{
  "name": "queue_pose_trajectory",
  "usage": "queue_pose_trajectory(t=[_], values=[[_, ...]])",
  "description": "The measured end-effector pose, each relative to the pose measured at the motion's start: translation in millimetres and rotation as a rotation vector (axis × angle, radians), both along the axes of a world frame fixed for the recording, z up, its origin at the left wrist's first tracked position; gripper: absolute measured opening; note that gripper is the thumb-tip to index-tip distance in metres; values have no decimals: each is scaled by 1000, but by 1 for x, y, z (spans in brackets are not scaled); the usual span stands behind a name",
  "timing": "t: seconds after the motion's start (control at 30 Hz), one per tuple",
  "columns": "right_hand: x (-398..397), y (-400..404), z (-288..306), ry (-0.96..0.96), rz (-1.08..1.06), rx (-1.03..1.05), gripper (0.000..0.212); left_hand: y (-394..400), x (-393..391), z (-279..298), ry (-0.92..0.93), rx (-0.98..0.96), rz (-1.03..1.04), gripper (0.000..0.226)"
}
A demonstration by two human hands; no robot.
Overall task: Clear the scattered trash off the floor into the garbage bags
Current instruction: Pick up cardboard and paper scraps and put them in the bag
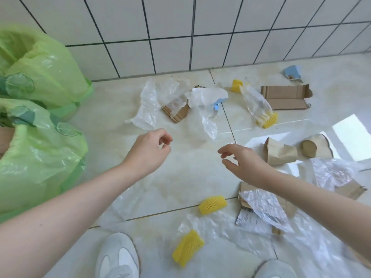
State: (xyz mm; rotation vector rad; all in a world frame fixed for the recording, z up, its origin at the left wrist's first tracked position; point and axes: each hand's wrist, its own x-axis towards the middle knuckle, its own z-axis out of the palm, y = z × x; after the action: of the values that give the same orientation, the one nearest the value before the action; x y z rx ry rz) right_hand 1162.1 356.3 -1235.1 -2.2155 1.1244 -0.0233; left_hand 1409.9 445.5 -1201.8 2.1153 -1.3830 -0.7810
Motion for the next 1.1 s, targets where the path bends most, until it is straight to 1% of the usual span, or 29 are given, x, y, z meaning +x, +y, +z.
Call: queue_pose_trajectory(t=[0.07, 0.17, 0.23, 0.3, 0.37, 0.4, 0.5, 0.53, 0.6, 0.67, 0.73, 0.83, 0.87, 0.93, 1.03, 1.1], values=[[-32, 0, -12, 113, 14, 18, 28, -4, -18, -11, 8, 56, -75, 20], [-73, 5, -23, 334, 52, -6, 32, -7, -48, -27, 8, 114, -177, 18], [-91, 12, -27, 435, 70, 10, 42, -5, -68, -37, -5, 190, -286, 17], [-99, 20, -34, 504, 116, 14, 50, -2, -87, -43, -77, 283, -451, 20], [-102, 21, -41, 506, 125, -54, 45, -4, -102, -45, -168, 335, -616, 23], [-104, 19, -43, 471, 81, -97, 40, -7, -110, -45, -207, 347, -684, 24], [-112, 0, -41, 337, -166, -267, 31, -22, -139, -48, -264, 342, -780, 26], [-116, -8, -40, 332, -226, -340, 33, -29, -151, -51, -264, 330, -786, 27], [-124, -27, -39, 405, -261, -412, 47, -44, -172, -59, -265, 296, -790, 30], [-131, -46, -42, 495, -215, -384, 64, -55, -190, -71, -285, 300, -805, 36], [-134, -62, -46, 549, -192, -284, 77, -59, -202, -82, -335, 328, -842, 44], [-135, -76, -53, 567, -296, -70, 87, -55, -213, -94, -457, 296, -918, 53], [-135, -78, -55, 581, -309, -28, 89, -55, -214, -97, -482, 272, -937, 56], [-135, -78, -59, 617, -282, -19, 87, -56, -216, -101, -484, 252, -949, 58], [-135, -73, -65, 609, -279, -118, 65, -59, -219, -106, -402, 294, -945, 56], [-136, -68, -67, 595, -274, -147, 54, -63, -220, -106, -318, 338, -925, 50]])
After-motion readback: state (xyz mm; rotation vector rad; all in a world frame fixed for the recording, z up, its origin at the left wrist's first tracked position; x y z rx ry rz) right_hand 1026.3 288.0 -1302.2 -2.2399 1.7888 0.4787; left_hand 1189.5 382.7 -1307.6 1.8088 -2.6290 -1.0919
